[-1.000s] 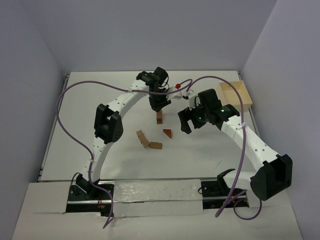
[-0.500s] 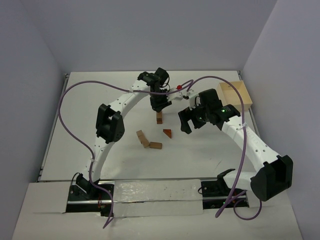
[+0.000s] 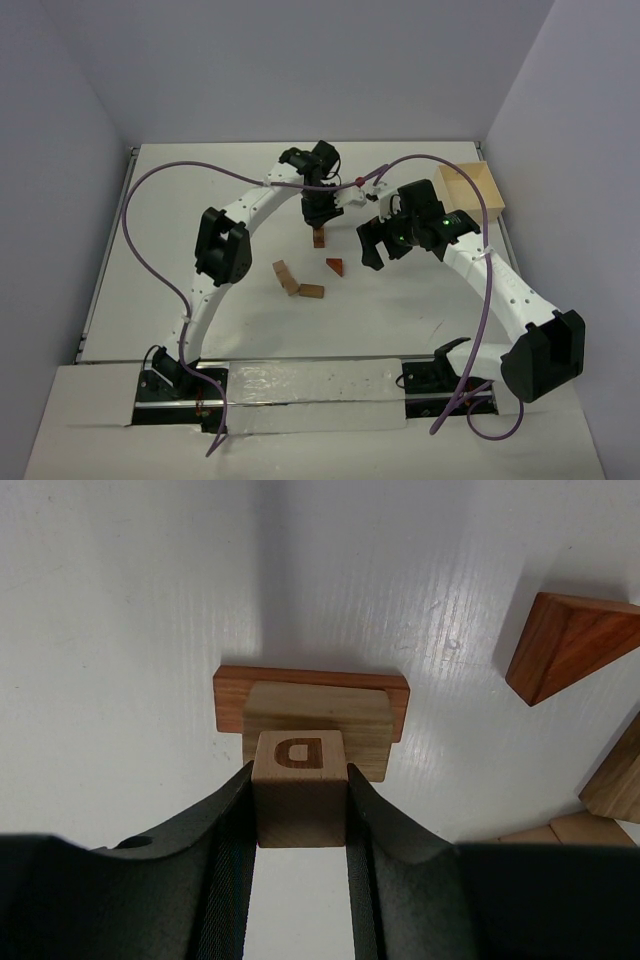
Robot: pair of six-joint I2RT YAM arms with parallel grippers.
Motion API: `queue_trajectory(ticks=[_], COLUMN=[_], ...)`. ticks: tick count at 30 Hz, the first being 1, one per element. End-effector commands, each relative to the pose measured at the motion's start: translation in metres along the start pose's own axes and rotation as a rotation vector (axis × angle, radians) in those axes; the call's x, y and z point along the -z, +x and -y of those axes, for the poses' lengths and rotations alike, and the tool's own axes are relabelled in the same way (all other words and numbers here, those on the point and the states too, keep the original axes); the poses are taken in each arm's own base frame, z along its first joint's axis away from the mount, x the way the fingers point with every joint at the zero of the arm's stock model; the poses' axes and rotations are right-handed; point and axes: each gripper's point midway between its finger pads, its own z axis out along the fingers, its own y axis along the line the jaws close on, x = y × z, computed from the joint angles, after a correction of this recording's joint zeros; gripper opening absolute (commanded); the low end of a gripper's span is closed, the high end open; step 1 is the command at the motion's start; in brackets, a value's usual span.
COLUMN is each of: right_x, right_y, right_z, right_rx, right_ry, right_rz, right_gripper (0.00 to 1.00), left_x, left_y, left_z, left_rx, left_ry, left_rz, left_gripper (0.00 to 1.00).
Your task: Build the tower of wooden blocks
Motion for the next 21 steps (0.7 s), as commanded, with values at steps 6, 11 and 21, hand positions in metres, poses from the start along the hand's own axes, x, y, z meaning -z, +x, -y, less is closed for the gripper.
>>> queue_trajectory(ticks=[6, 11, 21], right_x=[0.0047, 0.0037, 0.0016], right_y=[-0.0007, -0.0007, 0.0006], right_z=[-0.0024, -0.0022, -0.0026], right_rx=[0.019, 0.014, 0.011], right_ry=[-0.012, -0.016, -0.023], right_rz=[0.020, 0.016, 0.009], right_gripper=[1.00, 1.00, 1.00], left_x=[0.0039, 0.0043, 0.0051], left_y=[-0.0098, -0.0114, -0.0139], left_z=[0.0003, -0.0029, -0.0070], left_rx=[-0.074, -0.086, -0.113], left_ry=[-0.011, -0.025, -0.054], left_rz=[0.022, 0.023, 0.018], left_gripper=[0.12, 0.13, 0.13])
